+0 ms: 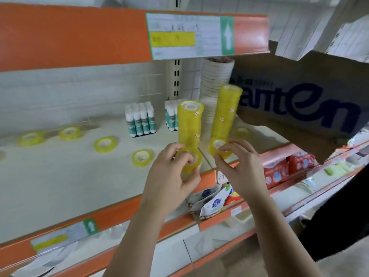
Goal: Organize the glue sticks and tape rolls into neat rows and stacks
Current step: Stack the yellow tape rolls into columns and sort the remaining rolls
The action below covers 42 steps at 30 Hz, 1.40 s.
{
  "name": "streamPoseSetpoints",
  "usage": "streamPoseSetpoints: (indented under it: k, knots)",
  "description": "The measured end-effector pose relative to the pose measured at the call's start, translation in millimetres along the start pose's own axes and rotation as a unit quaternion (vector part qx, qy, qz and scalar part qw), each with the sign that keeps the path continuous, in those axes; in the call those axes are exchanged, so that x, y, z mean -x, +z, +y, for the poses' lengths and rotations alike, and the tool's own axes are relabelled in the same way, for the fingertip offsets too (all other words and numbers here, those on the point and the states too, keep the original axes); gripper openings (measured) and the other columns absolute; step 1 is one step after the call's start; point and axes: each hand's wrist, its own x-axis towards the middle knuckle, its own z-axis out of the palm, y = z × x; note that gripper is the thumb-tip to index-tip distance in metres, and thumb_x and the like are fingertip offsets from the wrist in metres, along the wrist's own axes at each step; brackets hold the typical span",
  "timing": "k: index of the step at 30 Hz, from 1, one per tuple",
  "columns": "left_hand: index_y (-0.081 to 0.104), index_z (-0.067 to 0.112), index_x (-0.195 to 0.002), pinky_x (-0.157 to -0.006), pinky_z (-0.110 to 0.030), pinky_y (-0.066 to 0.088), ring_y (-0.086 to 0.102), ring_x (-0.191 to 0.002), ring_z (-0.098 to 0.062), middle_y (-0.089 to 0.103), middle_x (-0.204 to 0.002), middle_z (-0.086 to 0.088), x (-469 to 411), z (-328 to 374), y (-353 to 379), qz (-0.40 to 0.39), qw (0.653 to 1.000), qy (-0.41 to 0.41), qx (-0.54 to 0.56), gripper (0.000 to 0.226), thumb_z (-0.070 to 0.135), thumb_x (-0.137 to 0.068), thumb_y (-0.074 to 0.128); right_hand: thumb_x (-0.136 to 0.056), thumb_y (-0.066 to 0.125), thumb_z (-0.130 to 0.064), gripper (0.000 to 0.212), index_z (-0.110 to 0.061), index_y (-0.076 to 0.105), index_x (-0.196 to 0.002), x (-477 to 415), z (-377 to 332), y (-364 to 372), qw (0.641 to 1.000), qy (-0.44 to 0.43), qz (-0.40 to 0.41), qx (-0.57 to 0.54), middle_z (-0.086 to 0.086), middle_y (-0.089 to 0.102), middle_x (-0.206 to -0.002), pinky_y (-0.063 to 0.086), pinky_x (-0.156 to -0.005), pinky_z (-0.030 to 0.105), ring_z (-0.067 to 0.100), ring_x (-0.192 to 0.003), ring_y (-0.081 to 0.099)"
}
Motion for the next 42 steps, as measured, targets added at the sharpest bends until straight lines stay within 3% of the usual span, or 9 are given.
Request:
streamPoseSetpoints:
  k: [6,10,15,20,24,27,30,35,42]
  knots:
    - [0.066,0.015,-0.084,-0.076,-0.022,0.045,0.061,-0.091,-0.018,0.058,-0.111,-0.003,-26,14,44,0.018,1.000,0.015,0.009,0.024,0.038,-0.082,0.059,-0.077,0.079,-0.015,0.014,-0.013,0.074,-0.089,-19,45,-25,1.000,0.002,0.014,0.024,-0.001,0.066,-0.100,0.046,-0.080,0.015,0.009,-0.092,0.062]
    - [0.066,0.015,-0.083,-0.075,-0.022,0.047,0.060,-0.088,-0.015,0.058,-0.109,0.000,-40,21,69,0.034,0.999,0.002,-0.006,0.025,0.040,-0.083,0.061,-0.078,0.079,-0.020,0.014,-0.014,0.074,-0.089,-34,81,-34,1.000,0.003,-0.006,0.026,0.001,0.068,-0.105,0.046,-0.083,0.016,0.010,-0.097,0.062]
    - [0.068,0.016,-0.083,-0.076,-0.018,0.043,0.062,-0.092,-0.016,0.060,-0.110,-0.001,-54,37,99,0.051,0.997,-0.047,-0.043,0.028,0.043,-0.082,0.061,-0.078,0.080,-0.019,0.014,-0.015,0.071,-0.087,-59,122,-49,0.998,-0.009,-0.062,-0.010,-0.004,0.065,-0.103,0.038,-0.081,0.004,0.003,-0.094,0.060]
    - [0.067,0.015,-0.084,-0.080,-0.014,0.041,0.061,-0.094,-0.012,0.060,-0.108,0.000,-62,62,117,0.090,0.989,-0.099,-0.068,0.024,0.038,-0.079,0.069,-0.080,0.078,-0.023,0.015,-0.017,0.069,-0.091,-84,141,-60,0.992,-0.029,-0.109,-0.058,-0.009,0.061,-0.110,0.046,-0.088,0.022,0.003,-0.101,0.057]
    - [0.065,0.015,-0.085,-0.080,-0.006,0.035,0.059,-0.094,-0.012,0.059,-0.107,0.000,-64,72,121,0.094,0.985,-0.115,-0.088,0.021,0.031,-0.076,0.076,-0.081,0.076,-0.026,0.016,-0.016,0.069,-0.091,-106,141,-60,0.987,-0.058,-0.119,-0.094,-0.008,0.059,-0.112,0.045,-0.087,0.024,0.004,-0.102,0.055]
    - [0.064,0.017,-0.086,-0.081,-0.013,0.039,0.060,-0.096,-0.013,0.059,-0.111,0.000,-60,72,123,0.104,0.981,-0.130,-0.097,0.024,0.036,-0.076,0.075,-0.080,0.075,-0.026,0.018,-0.016,0.068,-0.094,-114,148,-54,0.984,-0.072,-0.130,-0.095,-0.005,0.060,-0.112,0.048,-0.086,0.032,0.006,-0.103,0.056]
    - [0.061,0.015,-0.086,-0.080,-0.010,0.037,0.060,-0.093,-0.014,0.060,-0.108,0.000,-59,73,122,0.120,0.980,-0.128,-0.096,0.029,0.043,-0.077,0.064,-0.080,0.075,-0.026,0.018,-0.015,0.068,-0.093,-116,160,-48,0.984,-0.059,-0.141,-0.088,-0.005,0.060,-0.111,0.049,-0.087,0.031,0.005,-0.103,0.055]
    - [0.060,0.013,-0.084,-0.075,-0.013,0.040,0.061,-0.088,-0.015,0.061,-0.101,0.002,-55,71,121,0.128,0.978,-0.125,-0.111,0.030,0.042,-0.077,0.064,-0.078,0.077,-0.023,0.017,-0.015,0.067,-0.089,-116,181,-37,0.983,-0.040,-0.168,-0.056,-0.002,0.063,-0.106,0.049,-0.086,0.032,0.013,-0.101,0.058]
    - [0.060,0.013,-0.085,-0.077,-0.016,0.041,0.062,-0.091,-0.018,0.060,-0.105,0.000,-50,75,130,0.122,0.977,-0.137,-0.111,0.033,0.045,-0.078,0.063,-0.081,0.076,-0.021,0.017,-0.012,0.069,-0.094,-124,184,-31,0.972,-0.035,-0.226,-0.052,-0.002,0.065,-0.107,0.048,-0.083,0.027,0.011,-0.099,0.058]
